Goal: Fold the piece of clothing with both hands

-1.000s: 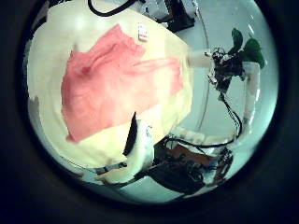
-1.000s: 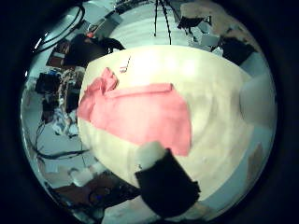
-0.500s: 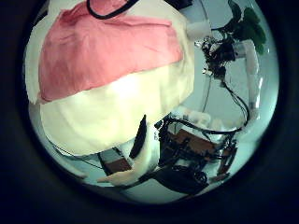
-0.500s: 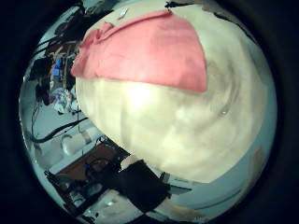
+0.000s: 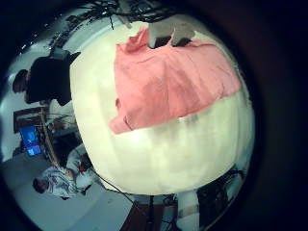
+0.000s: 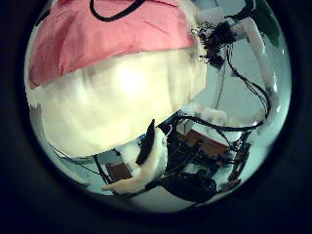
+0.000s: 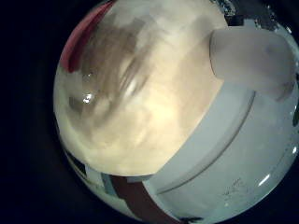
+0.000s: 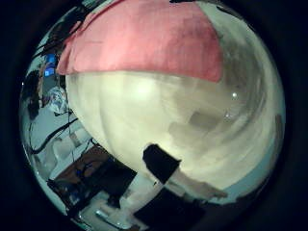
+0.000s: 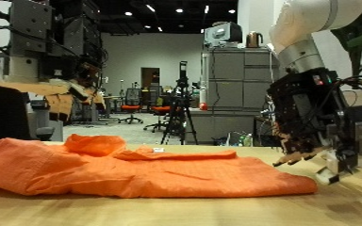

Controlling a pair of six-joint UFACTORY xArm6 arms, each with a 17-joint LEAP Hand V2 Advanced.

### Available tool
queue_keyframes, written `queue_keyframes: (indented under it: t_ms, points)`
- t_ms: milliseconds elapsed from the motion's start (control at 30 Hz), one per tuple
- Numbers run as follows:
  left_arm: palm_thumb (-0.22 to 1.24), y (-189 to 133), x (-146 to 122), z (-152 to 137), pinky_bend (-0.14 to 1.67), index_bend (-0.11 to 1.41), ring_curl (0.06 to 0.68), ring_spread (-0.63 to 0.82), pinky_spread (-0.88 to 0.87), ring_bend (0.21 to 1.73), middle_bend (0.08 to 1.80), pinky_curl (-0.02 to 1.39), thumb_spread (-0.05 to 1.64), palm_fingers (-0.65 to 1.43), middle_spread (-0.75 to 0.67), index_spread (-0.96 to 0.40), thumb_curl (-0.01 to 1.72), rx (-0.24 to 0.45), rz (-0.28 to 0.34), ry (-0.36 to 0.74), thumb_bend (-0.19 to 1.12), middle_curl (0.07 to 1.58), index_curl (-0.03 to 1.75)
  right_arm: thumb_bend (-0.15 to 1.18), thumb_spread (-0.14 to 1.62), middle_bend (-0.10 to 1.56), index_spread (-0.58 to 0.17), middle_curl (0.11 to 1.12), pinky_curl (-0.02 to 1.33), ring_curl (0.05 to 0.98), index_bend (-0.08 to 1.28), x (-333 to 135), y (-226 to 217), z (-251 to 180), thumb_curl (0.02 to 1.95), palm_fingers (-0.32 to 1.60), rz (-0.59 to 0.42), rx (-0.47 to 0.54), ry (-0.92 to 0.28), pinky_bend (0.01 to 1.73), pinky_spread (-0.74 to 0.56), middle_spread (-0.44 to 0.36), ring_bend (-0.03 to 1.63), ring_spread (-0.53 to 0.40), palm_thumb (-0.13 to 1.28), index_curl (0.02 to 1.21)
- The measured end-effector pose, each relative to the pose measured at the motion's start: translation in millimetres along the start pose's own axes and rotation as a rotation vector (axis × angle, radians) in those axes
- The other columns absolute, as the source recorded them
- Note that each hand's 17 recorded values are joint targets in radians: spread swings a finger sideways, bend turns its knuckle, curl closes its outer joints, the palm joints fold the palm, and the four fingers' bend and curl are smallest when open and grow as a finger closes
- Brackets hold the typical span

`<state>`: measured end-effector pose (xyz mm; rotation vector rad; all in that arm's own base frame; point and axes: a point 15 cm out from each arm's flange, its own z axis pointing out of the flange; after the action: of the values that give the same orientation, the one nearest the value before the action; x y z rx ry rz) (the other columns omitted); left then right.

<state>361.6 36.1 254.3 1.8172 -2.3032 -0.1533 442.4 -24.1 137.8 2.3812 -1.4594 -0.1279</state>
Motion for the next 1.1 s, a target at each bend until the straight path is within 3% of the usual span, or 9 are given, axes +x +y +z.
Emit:
queue_keyframes:
  t_ms: [233,267,367,467,567,833,1100]
  points:
    - [0.24,1.2,-0.5,1.1,0.33,0.13,0.207,0.60,0.54,0.44,0.18,0.31,1.17,-0.08,0.45,0.13,0.27,-0.002,0.000,-0.003,-0.02,0.24,0.20,0.09,0.97,0.45,-0.298,0.43,0.20,0.268,0.24,-4.1,-3.6,5.4,0.36,0.66,-0.005,-0.009,0.001,0.16,0.01,-0.202,0.58,-0.151,0.64,0.42]
    - [0.24,1.0,-0.2,0.9,0.33,0.13,0.208,0.59,0.54,0.44,0.18,0.31,1.17,-0.08,0.45,0.13,0.27,-0.002,0.001,-0.004,-0.02,0.24,0.19,0.09,0.97,0.48,-0.320,0.44,0.21,0.296,0.26,-4.2,-4.4,5.1,0.37,0.86,-0.007,-0.007,0.003,0.22,-0.08,-0.221,0.67,-0.196,0.69,0.43]
    - [0.24,-0.4,0.5,0.1,0.33,0.13,0.210,0.59,0.54,0.44,0.18,0.31,1.17,-0.08,0.45,0.13,0.27,0.000,0.004,-0.005,-0.02,0.25,0.19,0.08,0.95,0.58,-0.373,0.51,0.24,0.363,0.31,-1.1,-3.5,2.3,0.41,1.21,-0.014,-0.006,0.021,0.37,-0.35,-0.267,0.80,-0.281,0.78,0.48]
    - [0.24,-0.2,0.7,0.7,0.32,0.13,0.211,0.59,0.54,0.44,0.18,0.31,1.17,-0.07,0.45,0.13,0.27,-0.001,0.005,-0.005,-0.02,0.25,0.19,0.07,0.93,0.70,-0.394,0.58,0.32,0.426,0.44,-0.3,-2.5,-1.9,0.43,1.32,-0.017,-0.002,0.027,0.56,-0.47,-0.269,0.89,-0.301,0.86,0.57]
    - [0.24,-0.1,-0.9,0.6,0.32,0.13,0.213,0.59,0.54,0.44,0.19,0.31,1.17,-0.07,0.44,0.14,0.27,-0.001,0.004,-0.006,-0.02,0.25,0.19,0.08,0.91,0.81,-0.401,0.64,0.39,0.472,0.56,-1.7,-0.9,-3.5,0.46,1.37,-0.026,-0.007,0.029,0.72,-0.50,-0.259,0.98,-0.296,0.94,0.64]
    - [0.25,2.9,-10.1,-2.2,0.32,0.14,0.215,0.58,0.54,0.43,0.18,0.31,1.17,-0.06,0.44,0.14,0.27,-0.005,0.000,-0.028,-0.02,0.26,0.19,0.11,0.94,1.09,-0.374,0.79,0.59,0.601,0.84,7.9,10.3,-28.6,0.56,1.21,-0.015,0.040,0.056,1.09,-0.41,-0.204,1.22,-0.258,1.13,0.83]
    - [0.25,25.8,-52.5,-8.2,0.32,0.14,0.217,0.58,0.54,0.43,0.18,0.31,1.17,-0.05,0.42,0.14,0.27,-0.013,-0.057,-0.045,-0.02,0.26,0.21,0.14,1.00,1.20,-0.335,0.84,0.69,0.668,0.93,24.8,55.6,-62.5,0.64,1.09,0.027,0.083,0.066,1.19,-0.34,-0.173,1.31,-0.235,1.19,0.92]
